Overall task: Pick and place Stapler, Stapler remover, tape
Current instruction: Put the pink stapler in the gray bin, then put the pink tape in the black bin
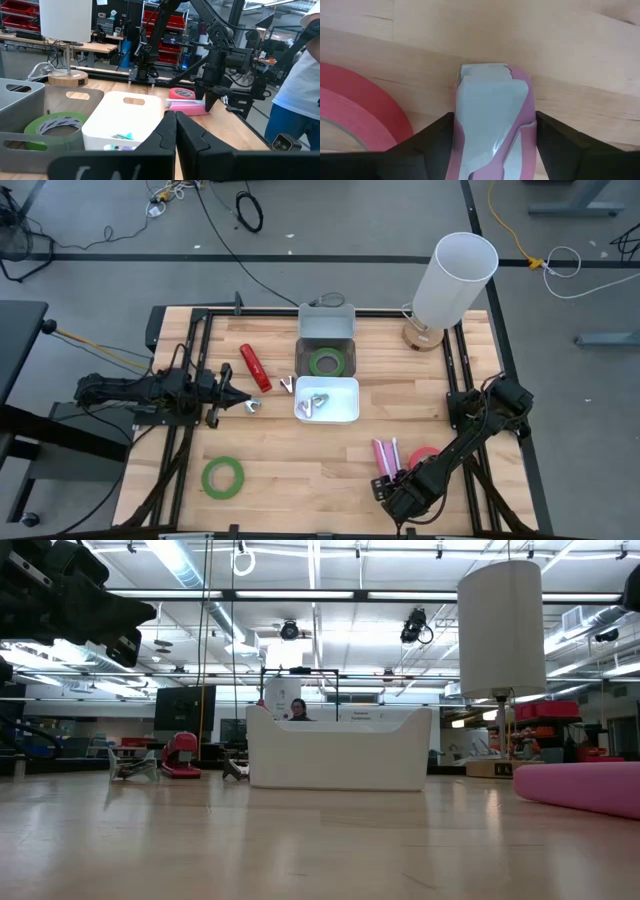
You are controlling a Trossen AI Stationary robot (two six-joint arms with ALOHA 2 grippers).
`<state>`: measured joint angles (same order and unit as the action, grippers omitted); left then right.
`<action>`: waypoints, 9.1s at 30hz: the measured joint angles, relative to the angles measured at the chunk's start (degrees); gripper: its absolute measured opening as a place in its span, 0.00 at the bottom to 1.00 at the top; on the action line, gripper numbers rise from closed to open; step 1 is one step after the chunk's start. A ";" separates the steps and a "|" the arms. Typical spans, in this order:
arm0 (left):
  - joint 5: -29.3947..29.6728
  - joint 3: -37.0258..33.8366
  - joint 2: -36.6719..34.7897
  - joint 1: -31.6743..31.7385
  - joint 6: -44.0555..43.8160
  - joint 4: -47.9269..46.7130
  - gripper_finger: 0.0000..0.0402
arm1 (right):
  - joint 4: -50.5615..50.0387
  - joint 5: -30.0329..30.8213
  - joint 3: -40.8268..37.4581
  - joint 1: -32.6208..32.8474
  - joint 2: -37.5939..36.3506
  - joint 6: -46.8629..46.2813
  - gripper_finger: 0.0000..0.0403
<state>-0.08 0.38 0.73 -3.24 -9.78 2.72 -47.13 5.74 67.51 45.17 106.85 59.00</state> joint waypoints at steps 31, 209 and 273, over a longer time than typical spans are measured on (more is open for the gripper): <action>0.00 0.01 0.00 0.02 0.00 0.00 0.01 | -1.68 5.88 -0.07 -12.67 -20.92 -6.27 0.61; 0.00 0.00 0.00 0.00 0.00 0.02 0.01 | -15.10 2.32 -1.56 -45.23 -34.56 -40.12 0.77; 0.00 0.00 0.00 0.00 0.00 0.02 0.01 | 5.29 -2.31 -23.44 -0.26 -24.02 -34.55 0.77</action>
<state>-0.08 0.38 0.73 -3.24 -9.78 2.74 -41.85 3.43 44.07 44.91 82.83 24.45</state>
